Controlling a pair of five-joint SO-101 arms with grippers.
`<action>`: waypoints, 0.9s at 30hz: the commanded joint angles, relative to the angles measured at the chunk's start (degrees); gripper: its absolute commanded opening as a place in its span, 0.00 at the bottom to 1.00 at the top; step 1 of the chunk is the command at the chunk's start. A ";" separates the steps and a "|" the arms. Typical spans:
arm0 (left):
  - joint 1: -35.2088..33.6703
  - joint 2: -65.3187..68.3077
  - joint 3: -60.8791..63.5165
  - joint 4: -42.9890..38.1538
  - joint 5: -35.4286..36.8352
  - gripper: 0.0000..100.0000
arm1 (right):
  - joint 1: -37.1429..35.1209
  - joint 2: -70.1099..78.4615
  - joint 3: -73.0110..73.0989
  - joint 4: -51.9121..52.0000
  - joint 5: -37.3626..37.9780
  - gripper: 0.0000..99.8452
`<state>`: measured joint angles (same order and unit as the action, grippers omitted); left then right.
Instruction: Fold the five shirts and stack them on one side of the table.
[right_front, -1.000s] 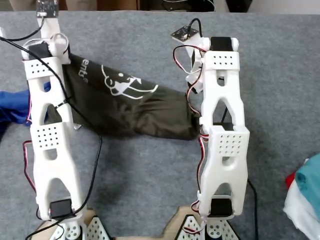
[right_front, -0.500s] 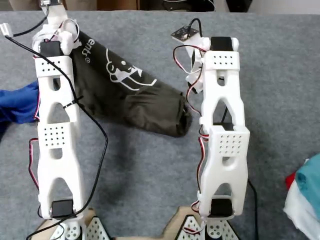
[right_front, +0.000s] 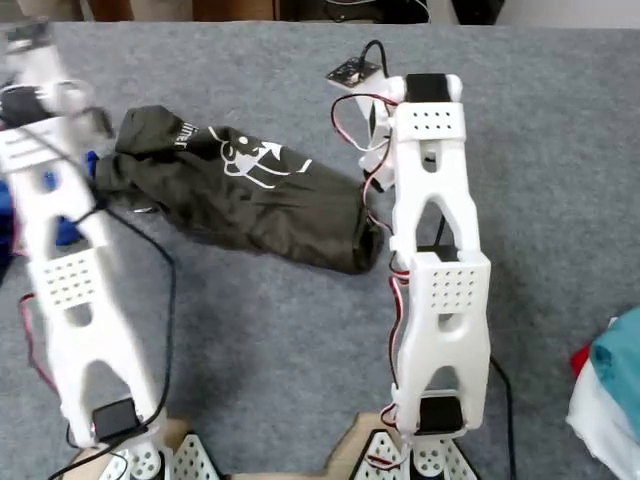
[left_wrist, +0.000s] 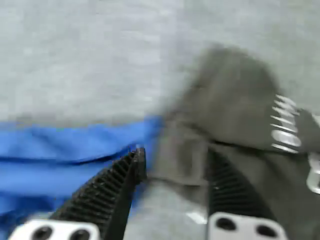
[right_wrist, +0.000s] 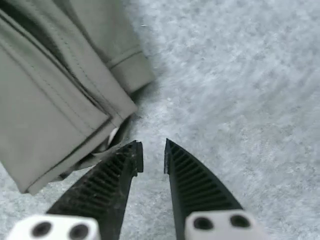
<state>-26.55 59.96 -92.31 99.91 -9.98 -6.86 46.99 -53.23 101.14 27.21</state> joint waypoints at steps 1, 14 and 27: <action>-9.05 -7.08 -0.62 0.97 -7.03 0.24 | -1.01 -1.98 -2.42 1.23 -2.46 0.09; -18.55 0.48 22.33 0.44 -18.64 0.24 | -0.31 -20.35 13.32 1.23 -7.56 0.09; -30.24 9.71 -3.52 -10.55 -10.55 0.02 | -0.22 -34.07 25.71 1.05 -7.65 0.09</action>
<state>-51.16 70.86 -84.31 92.09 -24.31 -7.47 17.01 -27.91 101.32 20.09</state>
